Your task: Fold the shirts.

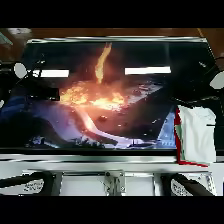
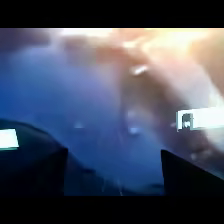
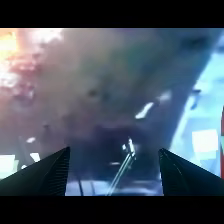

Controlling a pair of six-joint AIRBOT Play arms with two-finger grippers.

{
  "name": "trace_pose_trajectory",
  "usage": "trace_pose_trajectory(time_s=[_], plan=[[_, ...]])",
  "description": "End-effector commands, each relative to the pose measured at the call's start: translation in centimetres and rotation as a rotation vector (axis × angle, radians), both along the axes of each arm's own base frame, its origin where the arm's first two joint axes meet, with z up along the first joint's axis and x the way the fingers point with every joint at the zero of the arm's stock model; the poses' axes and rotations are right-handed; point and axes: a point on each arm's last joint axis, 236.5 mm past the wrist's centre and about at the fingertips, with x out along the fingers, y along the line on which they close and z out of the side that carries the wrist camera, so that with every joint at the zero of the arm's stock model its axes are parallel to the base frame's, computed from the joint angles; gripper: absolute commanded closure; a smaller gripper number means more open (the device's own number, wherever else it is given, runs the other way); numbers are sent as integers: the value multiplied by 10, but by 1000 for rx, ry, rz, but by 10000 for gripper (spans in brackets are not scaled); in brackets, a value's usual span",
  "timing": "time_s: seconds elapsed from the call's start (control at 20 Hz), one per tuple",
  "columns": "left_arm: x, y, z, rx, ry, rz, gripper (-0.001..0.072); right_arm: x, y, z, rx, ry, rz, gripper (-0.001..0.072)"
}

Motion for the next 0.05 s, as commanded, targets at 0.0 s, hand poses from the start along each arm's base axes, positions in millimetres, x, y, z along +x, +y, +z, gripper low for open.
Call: trace_pose_trajectory(time_s=[0.0], plan=[[1,0,-1,1,0,0,14,0,0,0,0,0,1,38]])
